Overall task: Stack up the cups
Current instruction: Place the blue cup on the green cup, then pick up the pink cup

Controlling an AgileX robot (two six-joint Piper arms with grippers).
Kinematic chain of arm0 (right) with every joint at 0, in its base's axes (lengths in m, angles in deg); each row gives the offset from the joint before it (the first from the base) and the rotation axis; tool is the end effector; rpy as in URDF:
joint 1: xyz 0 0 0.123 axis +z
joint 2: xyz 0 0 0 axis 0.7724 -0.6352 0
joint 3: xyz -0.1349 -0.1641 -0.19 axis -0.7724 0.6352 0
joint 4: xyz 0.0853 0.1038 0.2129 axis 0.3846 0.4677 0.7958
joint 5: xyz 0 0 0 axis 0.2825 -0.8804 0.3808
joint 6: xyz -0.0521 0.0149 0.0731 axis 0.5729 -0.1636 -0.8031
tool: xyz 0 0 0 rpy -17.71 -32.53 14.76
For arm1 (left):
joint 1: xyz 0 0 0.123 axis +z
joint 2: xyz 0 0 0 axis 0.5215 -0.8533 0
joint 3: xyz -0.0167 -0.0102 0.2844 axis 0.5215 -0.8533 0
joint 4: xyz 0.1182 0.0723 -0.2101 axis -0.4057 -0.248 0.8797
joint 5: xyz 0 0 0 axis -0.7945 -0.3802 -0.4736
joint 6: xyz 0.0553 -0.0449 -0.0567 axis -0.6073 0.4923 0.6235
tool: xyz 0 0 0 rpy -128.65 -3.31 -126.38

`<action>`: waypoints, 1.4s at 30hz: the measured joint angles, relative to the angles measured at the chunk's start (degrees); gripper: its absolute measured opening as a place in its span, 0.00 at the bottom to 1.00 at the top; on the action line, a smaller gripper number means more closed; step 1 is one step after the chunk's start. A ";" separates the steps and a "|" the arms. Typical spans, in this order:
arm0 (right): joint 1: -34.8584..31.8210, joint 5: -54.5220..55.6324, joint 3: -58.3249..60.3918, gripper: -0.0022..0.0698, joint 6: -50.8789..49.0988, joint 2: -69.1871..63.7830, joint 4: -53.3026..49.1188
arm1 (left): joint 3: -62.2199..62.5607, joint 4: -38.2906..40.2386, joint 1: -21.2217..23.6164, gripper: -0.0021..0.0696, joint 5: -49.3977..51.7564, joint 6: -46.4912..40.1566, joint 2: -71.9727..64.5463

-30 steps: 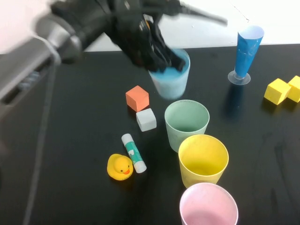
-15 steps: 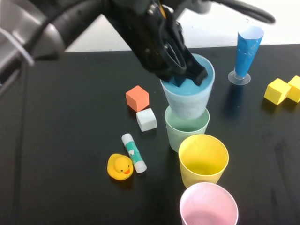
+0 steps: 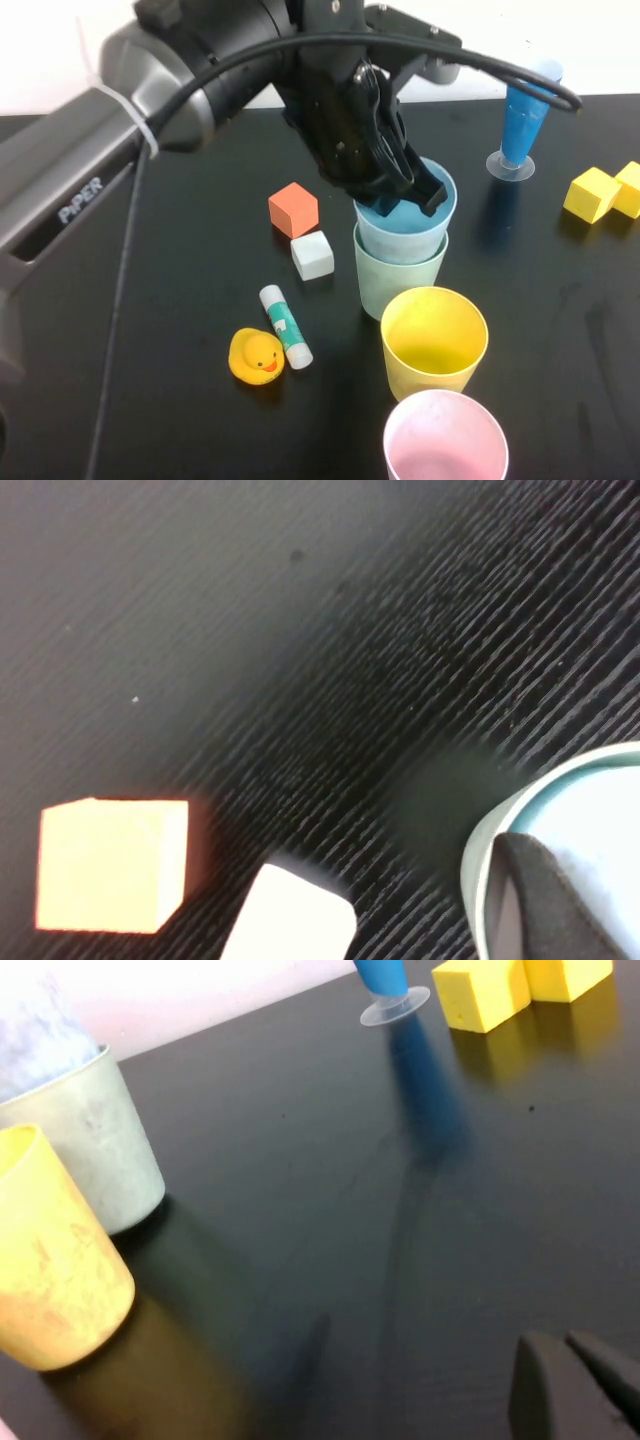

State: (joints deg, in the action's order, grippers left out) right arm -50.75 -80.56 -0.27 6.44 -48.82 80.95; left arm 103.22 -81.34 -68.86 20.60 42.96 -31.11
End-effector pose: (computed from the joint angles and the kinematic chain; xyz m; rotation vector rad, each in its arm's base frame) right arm 0.0525 0.0209 0.1809 0.1343 1.7770 0.4497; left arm 0.3313 -0.2600 0.3670 0.9456 2.4261 -0.2859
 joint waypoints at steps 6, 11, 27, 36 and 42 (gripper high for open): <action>0.00 0.20 0.00 0.03 1.08 0.00 1.77 | 0.00 -0.09 0.00 0.28 0.29 -0.22 -0.92; 0.00 -5.25 -3.60 0.03 3.94 0.00 3.15 | 0.00 -2.84 0.00 0.32 0.43 -0.22 0.32; 0.00 -38.45 -44.38 0.03 16.70 -31.86 -13.79 | -21.25 -5.76 0.00 0.03 -5.78 -0.22 22.94; 0.98 -50.54 -60.12 0.03 23.29 -50.53 -11.59 | -57.39 -5.38 0.00 0.03 -22.41 2.95 48.25; 10.86 -50.82 -65.80 0.03 21.50 -61.67 -13.44 | -71.58 -5.97 0.00 0.03 -30.32 4.57 62.39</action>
State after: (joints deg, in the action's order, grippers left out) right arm -39.89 -131.38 -66.07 27.94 -110.50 67.51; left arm 31.64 -87.31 -68.86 -9.72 47.53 31.27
